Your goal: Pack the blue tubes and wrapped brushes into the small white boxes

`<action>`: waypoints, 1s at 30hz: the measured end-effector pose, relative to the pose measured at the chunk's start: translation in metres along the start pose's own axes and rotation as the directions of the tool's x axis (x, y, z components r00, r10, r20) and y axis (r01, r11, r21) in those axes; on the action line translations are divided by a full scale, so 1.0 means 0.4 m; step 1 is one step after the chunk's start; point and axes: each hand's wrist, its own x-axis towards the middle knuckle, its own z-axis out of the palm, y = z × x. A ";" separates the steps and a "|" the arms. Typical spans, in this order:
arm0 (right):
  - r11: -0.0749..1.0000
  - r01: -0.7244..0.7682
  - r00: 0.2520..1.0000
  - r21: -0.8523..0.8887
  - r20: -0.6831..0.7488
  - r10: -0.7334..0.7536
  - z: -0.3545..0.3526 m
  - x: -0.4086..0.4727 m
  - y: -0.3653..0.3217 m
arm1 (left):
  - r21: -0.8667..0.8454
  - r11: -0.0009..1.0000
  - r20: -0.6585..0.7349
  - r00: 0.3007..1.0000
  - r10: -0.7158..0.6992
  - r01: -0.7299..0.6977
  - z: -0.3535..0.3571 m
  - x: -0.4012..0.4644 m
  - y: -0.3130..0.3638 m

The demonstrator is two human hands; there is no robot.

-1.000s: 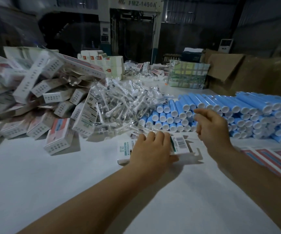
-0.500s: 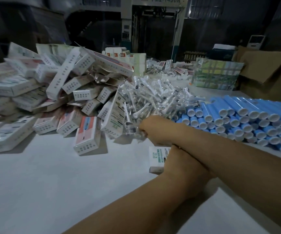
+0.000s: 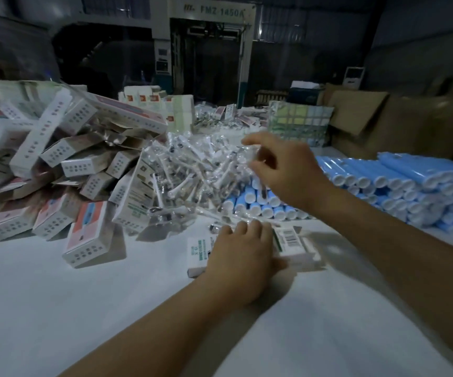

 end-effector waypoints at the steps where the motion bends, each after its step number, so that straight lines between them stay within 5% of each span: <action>1: 0.989 -0.085 0.982 0.123 -0.155 0.104 -0.045 -0.031 0.020 | -0.044 0.999 -0.033 0.999 0.001 -0.002 -0.002 0.003 -0.004; 3: 0.868 -0.236 0.855 0.437 -0.331 0.399 -0.110 -0.100 0.061 | -0.055 0.998 -0.080 0.997 -0.015 0.011 -0.008 0.009 -0.007; 5: 0.683 -0.325 0.674 0.654 -0.346 0.652 -0.135 -0.169 0.096 | -0.066 0.997 -0.073 0.996 -0.045 0.041 -0.009 0.019 -0.005; 10: 0.374 -0.418 0.448 0.828 -0.171 0.878 -0.086 -0.270 0.145 | -0.081 0.991 -0.135 0.984 -0.112 0.102 -0.012 0.022 -0.001; 13: 0.343 -0.423 0.425 0.839 -0.151 0.893 -0.055 -0.267 0.134 | -0.067 0.992 -0.129 0.985 -0.113 0.105 -0.015 0.019 0.007; 19: 0.463 -0.531 0.397 0.710 -0.274 0.876 -0.010 -0.272 0.091 | -0.038 0.996 -0.114 0.990 -0.081 0.077 -0.014 0.018 0.031; 26: 0.490 -0.586 0.555 0.645 -0.122 0.823 0.019 -0.288 0.038 | -0.048 0.996 -0.138 0.987 -0.081 0.075 -0.015 0.022 0.040; 30: 0.594 -0.503 0.555 0.628 -0.292 0.779 -0.011 -0.297 0.034 | -0.090 0.990 -0.171 0.978 -0.123 0.109 -0.023 0.023 0.023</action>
